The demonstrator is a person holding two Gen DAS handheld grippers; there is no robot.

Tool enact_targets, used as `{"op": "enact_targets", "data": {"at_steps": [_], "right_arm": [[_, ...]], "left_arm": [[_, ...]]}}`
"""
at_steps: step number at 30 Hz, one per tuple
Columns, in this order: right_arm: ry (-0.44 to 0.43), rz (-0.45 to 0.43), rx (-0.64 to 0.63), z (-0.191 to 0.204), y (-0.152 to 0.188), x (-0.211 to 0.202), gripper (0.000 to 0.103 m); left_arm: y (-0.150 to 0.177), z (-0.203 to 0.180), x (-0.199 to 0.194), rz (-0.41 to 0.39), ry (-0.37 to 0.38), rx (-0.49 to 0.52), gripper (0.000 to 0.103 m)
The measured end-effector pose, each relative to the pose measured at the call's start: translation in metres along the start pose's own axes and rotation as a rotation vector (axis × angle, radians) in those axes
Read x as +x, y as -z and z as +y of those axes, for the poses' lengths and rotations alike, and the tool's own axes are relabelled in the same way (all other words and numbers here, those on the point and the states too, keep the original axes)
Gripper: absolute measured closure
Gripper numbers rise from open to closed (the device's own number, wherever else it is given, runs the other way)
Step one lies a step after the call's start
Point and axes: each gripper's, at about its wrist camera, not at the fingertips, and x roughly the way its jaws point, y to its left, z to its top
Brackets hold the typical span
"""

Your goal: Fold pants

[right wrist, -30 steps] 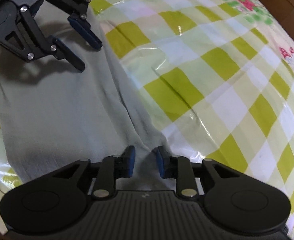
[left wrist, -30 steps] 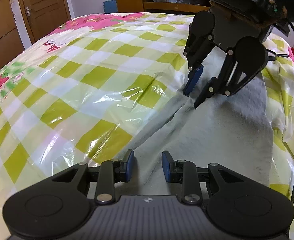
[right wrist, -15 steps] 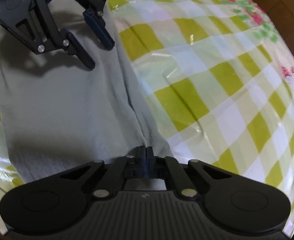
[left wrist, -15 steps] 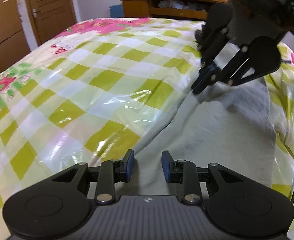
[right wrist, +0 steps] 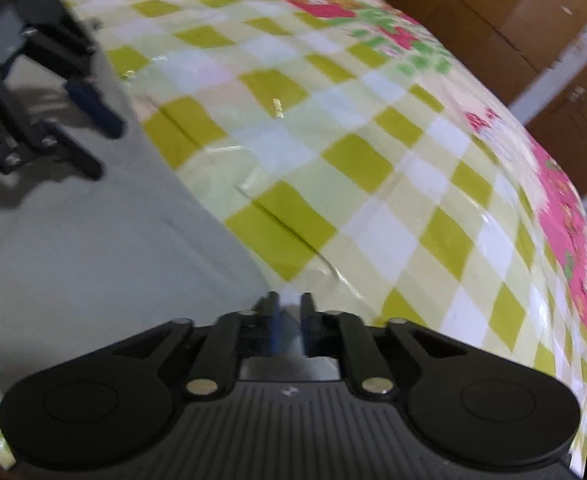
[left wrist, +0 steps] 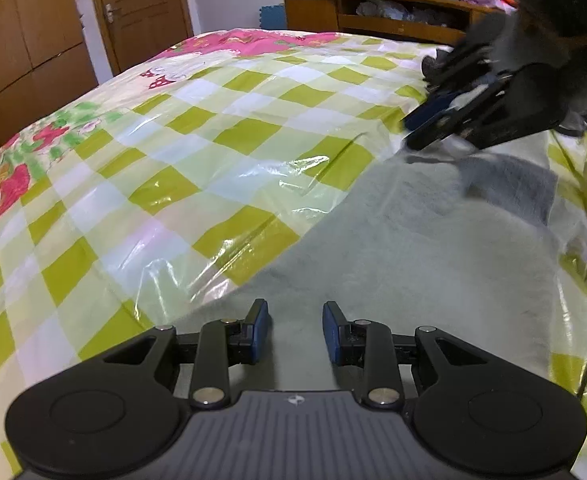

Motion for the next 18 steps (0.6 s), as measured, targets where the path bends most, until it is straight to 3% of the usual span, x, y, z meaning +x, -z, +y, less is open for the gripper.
{"op": "enact_targets", "data": {"at_steps": [5, 9, 14, 18], "right_arm": [[0.086, -0.057, 0.257, -0.023, 0.04, -0.049, 0.084], [0.142, -0.03, 0.491, -0.032, 0.091, -0.086, 0.084], [0.134, 0.0, 0.864, -0.046, 0.153, -0.109, 0.079], [0.118, -0.037, 1.127, -0.057, 0.197, -0.109, 0.078]], "left_arm": [[0.0, -0.012, -0.01, -0.032, -0.005, 0.006, 0.061], [-0.001, -0.032, -0.011, -0.031, 0.047, -0.012, 0.061], [-0.001, -0.058, -0.002, 0.009, 0.08, -0.002, 0.061], [-0.005, -0.067, -0.002, 0.025, 0.084, 0.001, 0.061]]}}
